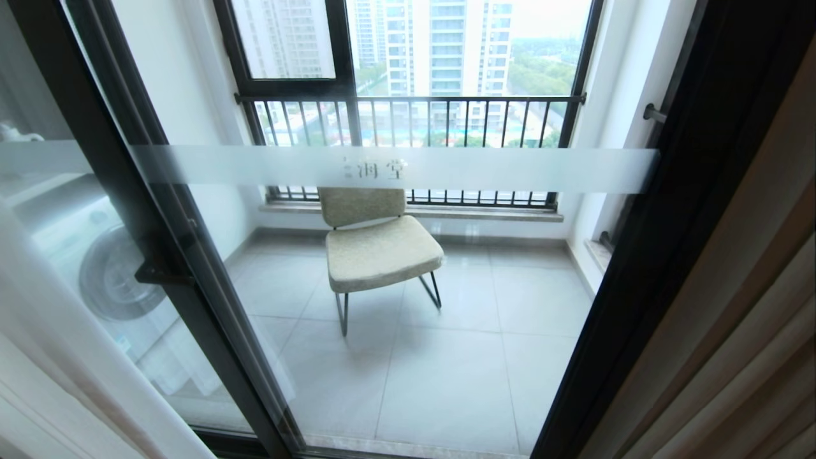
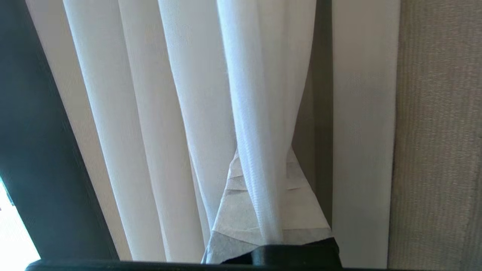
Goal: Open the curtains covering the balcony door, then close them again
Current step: Pull the inner curtains open on both sides
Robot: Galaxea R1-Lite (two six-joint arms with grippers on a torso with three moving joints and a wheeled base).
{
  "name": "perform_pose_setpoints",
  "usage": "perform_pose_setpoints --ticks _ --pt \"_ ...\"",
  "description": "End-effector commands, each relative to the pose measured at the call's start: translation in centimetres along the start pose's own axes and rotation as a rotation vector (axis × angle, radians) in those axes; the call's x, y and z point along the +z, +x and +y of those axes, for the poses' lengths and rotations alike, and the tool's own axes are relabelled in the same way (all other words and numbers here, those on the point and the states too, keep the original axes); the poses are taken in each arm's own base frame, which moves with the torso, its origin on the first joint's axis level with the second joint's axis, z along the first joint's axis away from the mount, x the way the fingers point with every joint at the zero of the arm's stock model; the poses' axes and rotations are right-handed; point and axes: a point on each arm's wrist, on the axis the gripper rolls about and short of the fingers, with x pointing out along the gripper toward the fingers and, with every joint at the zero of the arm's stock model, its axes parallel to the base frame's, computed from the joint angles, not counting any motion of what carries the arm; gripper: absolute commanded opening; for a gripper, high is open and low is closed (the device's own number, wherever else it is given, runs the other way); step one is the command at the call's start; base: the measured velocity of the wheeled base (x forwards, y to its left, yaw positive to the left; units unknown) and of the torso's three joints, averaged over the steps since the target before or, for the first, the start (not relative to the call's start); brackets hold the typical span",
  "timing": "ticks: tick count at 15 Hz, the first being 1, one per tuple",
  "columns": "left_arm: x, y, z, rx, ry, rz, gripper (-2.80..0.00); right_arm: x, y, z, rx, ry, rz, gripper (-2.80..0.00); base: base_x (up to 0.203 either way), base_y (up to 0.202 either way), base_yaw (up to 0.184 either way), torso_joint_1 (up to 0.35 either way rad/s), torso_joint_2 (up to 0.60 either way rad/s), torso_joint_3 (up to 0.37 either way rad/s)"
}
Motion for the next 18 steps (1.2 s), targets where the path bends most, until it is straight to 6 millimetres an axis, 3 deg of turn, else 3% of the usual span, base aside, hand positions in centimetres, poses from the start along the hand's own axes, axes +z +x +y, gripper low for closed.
perform_pose_setpoints --ticks 1,2,11,18 --pt "0.0 0.0 0.0 0.001 0.000 -0.001 -2.80 0.1 -0.2 0.1 0.006 -0.001 -0.008 -2.80 0.000 0.000 0.000 0.000 0.00 0.000" --pt "0.0 0.0 0.0 0.000 0.000 -0.001 -2.80 0.1 -0.2 0.1 0.006 -0.001 -0.008 0.00 0.000 0.000 0.000 0.000 0.00 0.000" --pt "0.0 0.0 0.0 0.001 0.000 -0.001 -2.80 0.4 -2.2 0.6 -0.001 -0.005 -0.016 0.00 0.000 0.000 0.000 0.000 0.00 0.000" --pt "0.0 0.0 0.0 0.001 0.000 -0.001 -2.80 -0.8 -8.9 1.9 -0.054 -0.008 -0.025 0.00 0.000 0.000 0.000 0.000 0.00 0.000"
